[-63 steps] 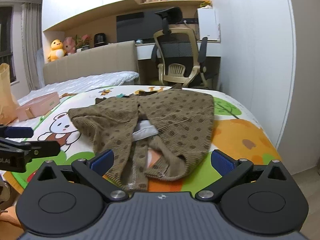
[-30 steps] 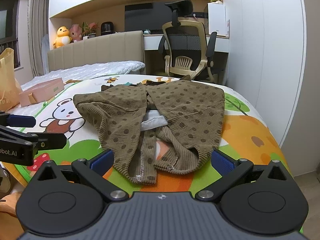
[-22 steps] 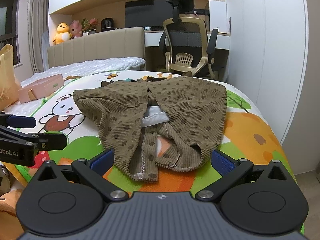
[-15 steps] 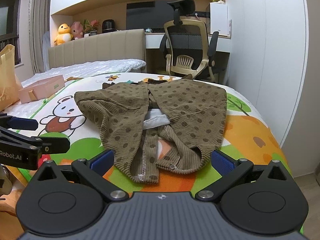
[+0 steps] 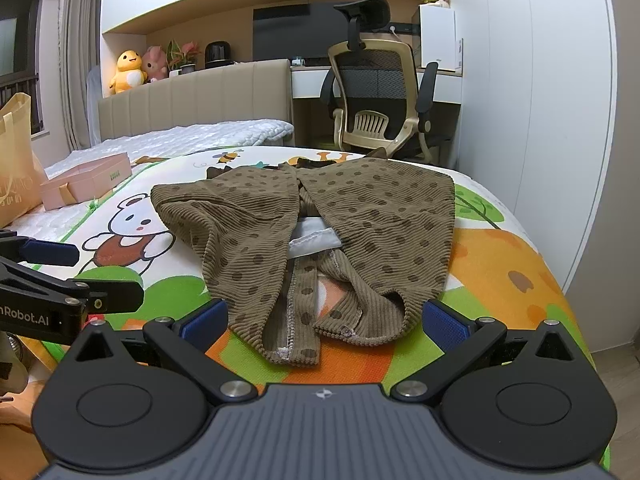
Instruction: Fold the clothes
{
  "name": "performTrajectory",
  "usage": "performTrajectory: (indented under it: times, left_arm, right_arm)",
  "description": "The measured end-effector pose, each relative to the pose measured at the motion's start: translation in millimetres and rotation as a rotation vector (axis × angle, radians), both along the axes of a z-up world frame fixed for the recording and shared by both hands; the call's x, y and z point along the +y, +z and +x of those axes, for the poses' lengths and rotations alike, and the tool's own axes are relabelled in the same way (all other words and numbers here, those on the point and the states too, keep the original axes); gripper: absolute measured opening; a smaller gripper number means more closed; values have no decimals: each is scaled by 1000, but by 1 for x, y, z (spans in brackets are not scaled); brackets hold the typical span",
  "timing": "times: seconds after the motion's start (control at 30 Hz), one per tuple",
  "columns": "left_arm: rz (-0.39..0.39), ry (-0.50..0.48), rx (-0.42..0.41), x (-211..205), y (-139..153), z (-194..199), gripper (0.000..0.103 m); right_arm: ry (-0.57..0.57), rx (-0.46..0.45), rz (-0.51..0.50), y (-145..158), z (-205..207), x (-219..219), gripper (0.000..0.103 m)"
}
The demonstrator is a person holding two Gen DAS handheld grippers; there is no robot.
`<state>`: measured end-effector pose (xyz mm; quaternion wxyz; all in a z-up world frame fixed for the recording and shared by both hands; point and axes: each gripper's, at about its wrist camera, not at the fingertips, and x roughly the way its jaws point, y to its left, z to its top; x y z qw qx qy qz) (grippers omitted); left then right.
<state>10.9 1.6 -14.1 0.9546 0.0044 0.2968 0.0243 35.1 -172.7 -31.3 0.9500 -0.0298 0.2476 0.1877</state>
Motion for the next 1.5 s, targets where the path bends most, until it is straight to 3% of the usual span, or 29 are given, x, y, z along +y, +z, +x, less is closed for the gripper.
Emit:
performTrajectory:
  times: [0.87, 1.07, 1.2, 1.3, 1.5]
  left_arm:
    - [-25, 5, 38, 10, -2, 12, 103]
    - [-27, -48, 58, 32, 17, 56, 103]
    - [-122, -68, 104, 55, 26, 106, 103]
    - [-178, -72, 133, 69, 28, 143, 103]
    - [-180, -79, 170, 82, 15, 191, 103]
  right_arm:
    - [31, 33, -21, -2, 15, -1, 103]
    - [54, 82, -2, 10, 63, -5, 103]
    - [18, 128, 3, 14, 114, -6, 103]
    - [-17, 182, 0, 7, 146, -9, 103]
    - [-52, 324, 50, -16, 172, -11, 103]
